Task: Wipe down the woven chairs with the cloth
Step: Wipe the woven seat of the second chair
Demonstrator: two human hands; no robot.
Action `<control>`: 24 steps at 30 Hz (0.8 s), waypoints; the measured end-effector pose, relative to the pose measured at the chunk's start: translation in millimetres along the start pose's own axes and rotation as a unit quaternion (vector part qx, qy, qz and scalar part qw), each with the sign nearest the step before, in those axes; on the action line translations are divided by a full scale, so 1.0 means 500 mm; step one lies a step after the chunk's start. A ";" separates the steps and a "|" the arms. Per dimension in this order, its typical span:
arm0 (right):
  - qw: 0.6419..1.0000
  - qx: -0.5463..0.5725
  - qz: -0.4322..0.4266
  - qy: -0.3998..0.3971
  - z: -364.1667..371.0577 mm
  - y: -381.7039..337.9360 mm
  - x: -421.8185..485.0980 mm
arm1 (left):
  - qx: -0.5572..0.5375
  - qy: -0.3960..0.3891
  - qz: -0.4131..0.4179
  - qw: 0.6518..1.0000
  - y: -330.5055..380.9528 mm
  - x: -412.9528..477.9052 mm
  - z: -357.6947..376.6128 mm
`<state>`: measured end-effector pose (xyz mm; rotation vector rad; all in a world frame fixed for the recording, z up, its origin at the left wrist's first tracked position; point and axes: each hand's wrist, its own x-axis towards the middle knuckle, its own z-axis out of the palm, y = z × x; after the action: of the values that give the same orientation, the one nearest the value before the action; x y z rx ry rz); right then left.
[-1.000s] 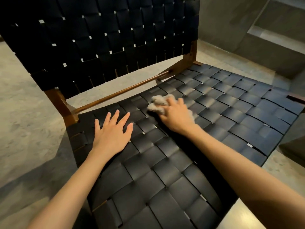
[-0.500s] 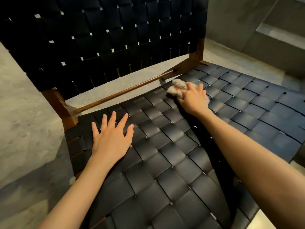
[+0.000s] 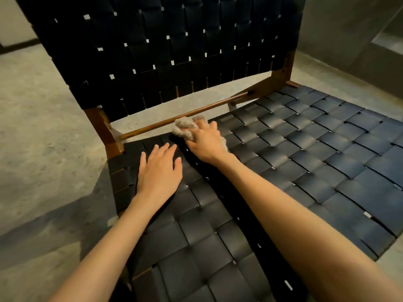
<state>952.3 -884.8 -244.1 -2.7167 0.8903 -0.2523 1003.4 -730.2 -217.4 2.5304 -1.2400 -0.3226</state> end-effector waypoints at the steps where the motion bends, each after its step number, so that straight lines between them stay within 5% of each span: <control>1: 1.000 -0.001 -0.017 -0.010 0.002 -0.008 -0.005 | -0.030 0.018 -0.017 0.999 -0.004 -0.005 -0.010; 5: 0.996 -0.075 -0.043 0.011 -0.006 0.025 -0.018 | 0.023 0.031 -0.033 0.999 -0.047 -0.052 -0.038; 12: 0.991 -0.072 0.109 0.029 -0.015 0.039 0.017 | -0.092 0.071 -0.043 0.992 -0.111 -0.125 -0.065; 19: 0.998 0.004 -0.026 -0.049 0.028 -0.185 -0.003 | -0.108 0.076 -0.113 0.985 -0.122 -0.149 -0.063; 24: 0.991 0.050 -0.094 -0.085 0.028 -0.258 -0.021 | -0.062 0.013 -0.067 0.996 -0.144 -0.168 -0.067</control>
<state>1018.7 -775.9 -218.5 -2.6816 0.5602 -0.0957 1016.1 -615.9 -207.2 2.5078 -1.0097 -0.3830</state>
